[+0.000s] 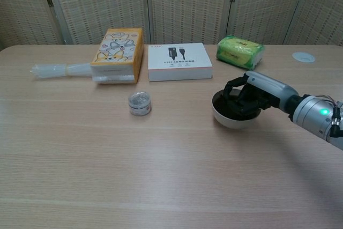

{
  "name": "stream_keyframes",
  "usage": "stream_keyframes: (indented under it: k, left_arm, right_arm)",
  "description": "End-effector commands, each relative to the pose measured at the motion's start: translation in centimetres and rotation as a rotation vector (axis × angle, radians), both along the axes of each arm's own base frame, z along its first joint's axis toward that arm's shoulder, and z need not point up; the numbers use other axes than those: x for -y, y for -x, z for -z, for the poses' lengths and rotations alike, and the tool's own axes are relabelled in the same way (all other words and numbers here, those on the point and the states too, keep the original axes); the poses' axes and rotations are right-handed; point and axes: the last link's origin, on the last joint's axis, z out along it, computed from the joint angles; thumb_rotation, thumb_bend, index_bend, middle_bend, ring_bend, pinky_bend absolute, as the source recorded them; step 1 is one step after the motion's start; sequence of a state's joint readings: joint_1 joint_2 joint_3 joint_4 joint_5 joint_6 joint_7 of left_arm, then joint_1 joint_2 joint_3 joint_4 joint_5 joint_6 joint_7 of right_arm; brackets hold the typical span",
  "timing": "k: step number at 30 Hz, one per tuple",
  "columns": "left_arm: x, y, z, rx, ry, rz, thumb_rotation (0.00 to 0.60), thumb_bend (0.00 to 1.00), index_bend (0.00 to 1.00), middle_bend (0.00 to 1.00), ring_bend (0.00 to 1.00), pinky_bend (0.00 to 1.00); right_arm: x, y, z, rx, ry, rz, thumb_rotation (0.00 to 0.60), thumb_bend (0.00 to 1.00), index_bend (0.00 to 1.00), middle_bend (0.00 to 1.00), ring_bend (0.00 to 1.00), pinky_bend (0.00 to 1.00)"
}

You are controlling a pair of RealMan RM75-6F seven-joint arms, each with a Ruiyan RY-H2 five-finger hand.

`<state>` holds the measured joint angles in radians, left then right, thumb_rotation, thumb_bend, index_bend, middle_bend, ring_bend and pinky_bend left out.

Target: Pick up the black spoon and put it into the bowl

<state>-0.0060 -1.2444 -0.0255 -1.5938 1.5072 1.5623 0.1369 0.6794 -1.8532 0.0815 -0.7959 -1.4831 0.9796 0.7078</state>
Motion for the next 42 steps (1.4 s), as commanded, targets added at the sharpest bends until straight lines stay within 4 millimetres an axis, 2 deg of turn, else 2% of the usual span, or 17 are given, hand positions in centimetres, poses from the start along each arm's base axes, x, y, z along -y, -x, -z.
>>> stream_keyframes:
  k: [1, 10, 16, 24, 27, 29, 31, 34, 37, 42]
  left_arm:
    - [0.0, 0.0, 0.1, 0.001, 0.003, 0.000, 0.600, 0.27, 0.22, 0.13, 0.13, 0.15]
    - [0.0, 0.2, -0.1, -0.006, 0.000, -0.008, 0.600, 0.27, 0.22, 0.13, 0.13, 0.15]
    - [0.4, 0.5, -0.4, -0.009, -0.010, -0.020, 0.600, 0.27, 0.22, 0.13, 0.13, 0.15]
    - [0.5, 0.4, -0.3, -0.002, -0.008, -0.015, 0.600, 0.27, 0.22, 0.13, 0.13, 0.15]
    - [0.5, 0.4, -0.3, -0.001, -0.011, -0.012, 0.600, 0.27, 0.22, 0.13, 0.13, 0.15]
    - [0.4, 0.3, -0.3, 0.001, -0.011, -0.008, 0.600, 0.27, 0.22, 0.13, 0.13, 0.15]
    - [0.4, 0.3, -0.3, 0.003, -0.009, -0.006, 0.600, 0.27, 0.22, 0.13, 0.13, 0.15]
    - [0.4, 0.1, -0.2, 0.005, -0.008, 0.000, 0.600, 0.27, 0.22, 0.13, 0.13, 0.15]
    - [0.3, 0.0, -0.2, 0.005, -0.007, 0.007, 0.600, 0.27, 0.22, 0.13, 0.13, 0.15]
    - [0.1, -0.2, -0.3, 0.004, -0.008, 0.016, 0.600, 0.27, 0.22, 0.13, 0.13, 0.15]
  right_arm:
    - [0.6, 0.0, -0.1, 0.007, 0.013, 0.026, 0.600, 0.54, 0.65, 1.00, 1.00, 1.00]
    - [2.2, -2.3, 1.4, 0.037, 0.018, 0.030, 0.600, 0.54, 0.65, 1.00, 1.00, 1.00]
    - [1.6, -3.3, 1.7, 0.065, 0.000, -0.013, 0.600, 0.54, 0.65, 1.00, 1.00, 1.00]
    - [0.0, -1.7, 1.1, 0.029, -0.023, -0.040, 0.600, 0.54, 0.65, 1.00, 1.00, 1.00]
    - [-0.2, -0.7, 0.4, 0.016, -0.019, -0.027, 0.600, 0.44, 0.65, 1.00, 1.00, 1.00]
    - [-0.3, -0.1, -0.2, 0.024, -0.015, -0.012, 0.600, 0.34, 0.59, 1.00, 1.00, 1.00]
    - [-0.5, 0.1, -0.6, 0.034, -0.010, -0.005, 0.600, 0.18, 0.40, 1.00, 1.00, 1.00]
    - [-0.9, 0.4, -1.4, 0.047, 0.000, -0.007, 0.600, 0.07, 0.22, 1.00, 1.00, 1.00]
    - [-1.3, 0.5, -2.0, 0.063, 0.018, -0.015, 0.600, 0.05, 0.18, 1.00, 1.00, 1.00]
    - [-2.0, 0.7, -4.0, 0.071, 0.068, -0.039, 0.600, 0.05, 0.16, 1.00, 1.00, 1.00]
